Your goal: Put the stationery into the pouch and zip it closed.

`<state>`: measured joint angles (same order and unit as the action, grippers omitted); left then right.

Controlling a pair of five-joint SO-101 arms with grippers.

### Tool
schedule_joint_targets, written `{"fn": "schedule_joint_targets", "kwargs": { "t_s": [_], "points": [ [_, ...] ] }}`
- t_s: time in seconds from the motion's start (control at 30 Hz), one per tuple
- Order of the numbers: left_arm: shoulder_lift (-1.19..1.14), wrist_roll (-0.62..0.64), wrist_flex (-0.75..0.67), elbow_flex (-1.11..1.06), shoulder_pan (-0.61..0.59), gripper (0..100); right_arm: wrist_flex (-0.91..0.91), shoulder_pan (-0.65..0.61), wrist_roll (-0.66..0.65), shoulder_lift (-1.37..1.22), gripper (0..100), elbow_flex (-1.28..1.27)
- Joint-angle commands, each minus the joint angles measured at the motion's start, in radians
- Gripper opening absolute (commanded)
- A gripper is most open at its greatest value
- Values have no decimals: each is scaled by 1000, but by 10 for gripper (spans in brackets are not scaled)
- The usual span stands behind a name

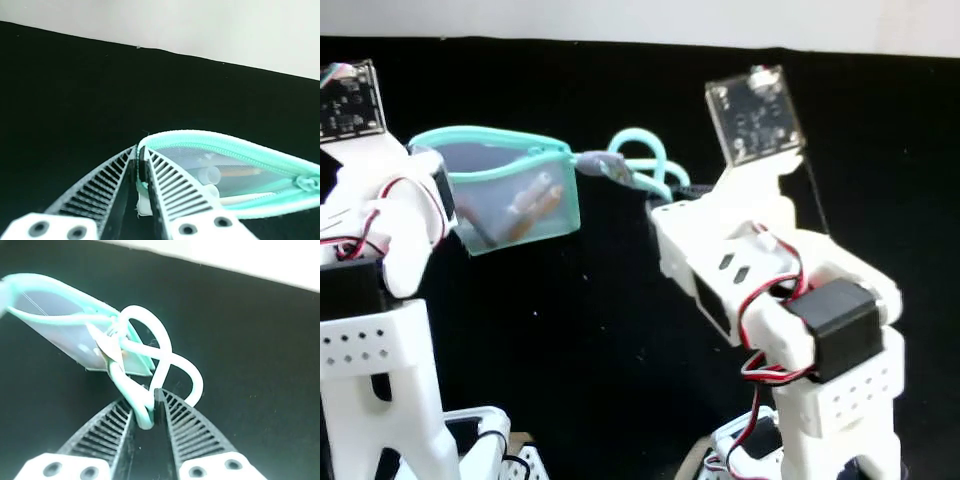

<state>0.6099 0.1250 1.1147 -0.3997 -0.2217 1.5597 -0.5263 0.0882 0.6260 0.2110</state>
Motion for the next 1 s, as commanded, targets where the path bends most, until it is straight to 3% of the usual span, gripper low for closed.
{"fn": "schedule_joint_targets", "kwargs": {
  "t_s": [0.0, 0.5, 0.77, 0.97],
  "points": [
    [-65, -3, 6, 8, 91, 7, 58, 13, -11, -56, 7, 213],
    [-67, -5, 5, 108, 134, 7, 159, 10, -6, -199, 7, 693],
    [-65, -61, -63, 108, 280, 7, 159, 8, -6, -236, 7, 820],
    [-67, -87, -115, 108, 349, 8, 180, -127, -9, -237, 7, 834]
  ]
}}
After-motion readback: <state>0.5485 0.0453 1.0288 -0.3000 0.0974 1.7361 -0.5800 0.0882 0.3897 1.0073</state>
